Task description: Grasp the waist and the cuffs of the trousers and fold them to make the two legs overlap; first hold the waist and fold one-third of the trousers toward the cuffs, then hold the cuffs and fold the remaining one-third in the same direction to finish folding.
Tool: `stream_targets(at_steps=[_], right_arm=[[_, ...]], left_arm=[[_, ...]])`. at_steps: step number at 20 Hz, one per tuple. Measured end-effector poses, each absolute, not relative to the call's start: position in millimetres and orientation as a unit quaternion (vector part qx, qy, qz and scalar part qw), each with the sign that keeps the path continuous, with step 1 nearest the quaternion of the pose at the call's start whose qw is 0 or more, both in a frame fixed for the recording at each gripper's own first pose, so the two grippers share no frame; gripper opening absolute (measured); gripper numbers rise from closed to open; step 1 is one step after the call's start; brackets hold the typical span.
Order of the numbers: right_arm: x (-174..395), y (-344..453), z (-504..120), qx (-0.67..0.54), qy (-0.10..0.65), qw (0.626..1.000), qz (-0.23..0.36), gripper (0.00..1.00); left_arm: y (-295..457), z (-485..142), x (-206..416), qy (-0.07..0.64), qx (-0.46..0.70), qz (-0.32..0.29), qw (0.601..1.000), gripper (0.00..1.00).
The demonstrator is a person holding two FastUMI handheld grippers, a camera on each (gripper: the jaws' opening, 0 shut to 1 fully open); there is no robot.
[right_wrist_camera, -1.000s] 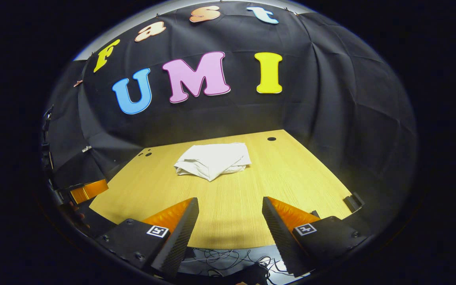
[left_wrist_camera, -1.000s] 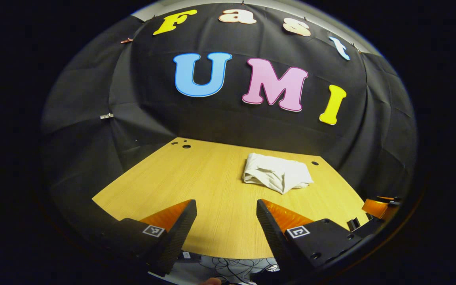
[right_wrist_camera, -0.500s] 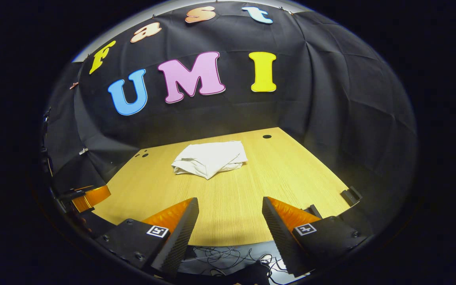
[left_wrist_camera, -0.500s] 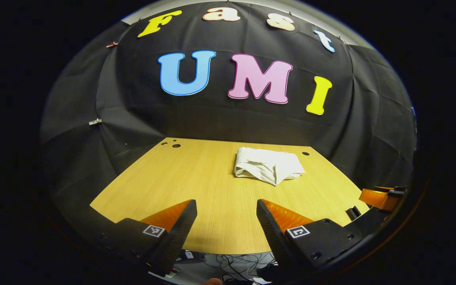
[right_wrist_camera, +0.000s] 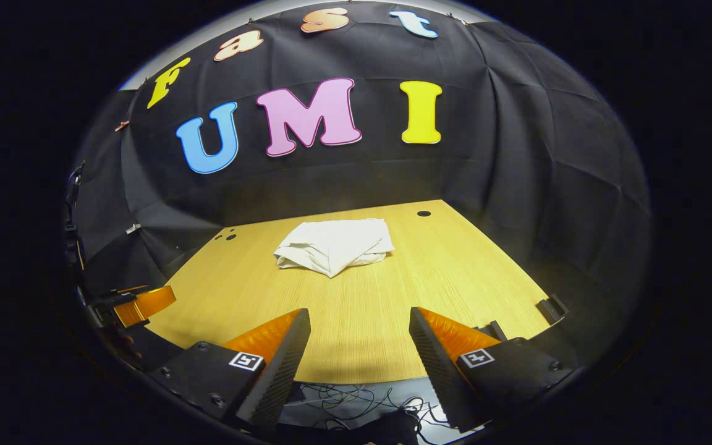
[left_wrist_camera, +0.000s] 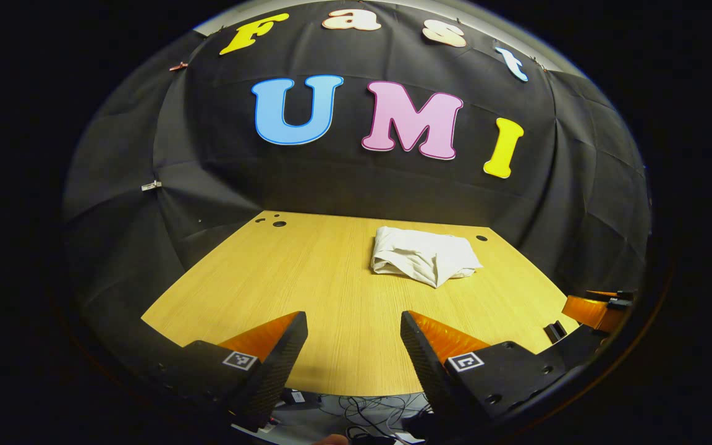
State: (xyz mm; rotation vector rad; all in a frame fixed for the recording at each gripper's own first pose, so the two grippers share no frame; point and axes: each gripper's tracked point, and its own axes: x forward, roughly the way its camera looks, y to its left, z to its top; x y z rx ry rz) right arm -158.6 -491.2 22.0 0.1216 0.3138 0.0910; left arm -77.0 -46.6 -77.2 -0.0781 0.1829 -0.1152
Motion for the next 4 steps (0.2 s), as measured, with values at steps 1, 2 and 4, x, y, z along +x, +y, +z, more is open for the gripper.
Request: stream_targets(at_steps=[1,2,4], right_arm=[[-159.0,-489.4,20.3,0.058,0.156,0.985,0.047,0.99],[-158.4,-488.0,18.9,0.056,0.157,0.985,0.049,0.99],[-158.8,-484.0,19.5,0.054,0.156,0.985,0.054,0.99]], left_arm=[[-45.5,-76.9,-76.2,0.091,-0.040,-0.057,0.993,0.96],[-46.0,-78.9,-75.7,0.093,-0.042,-0.058,0.993,0.96],[-44.6,-81.5,-73.9,0.097,-0.040,-0.058,0.993,0.96]])
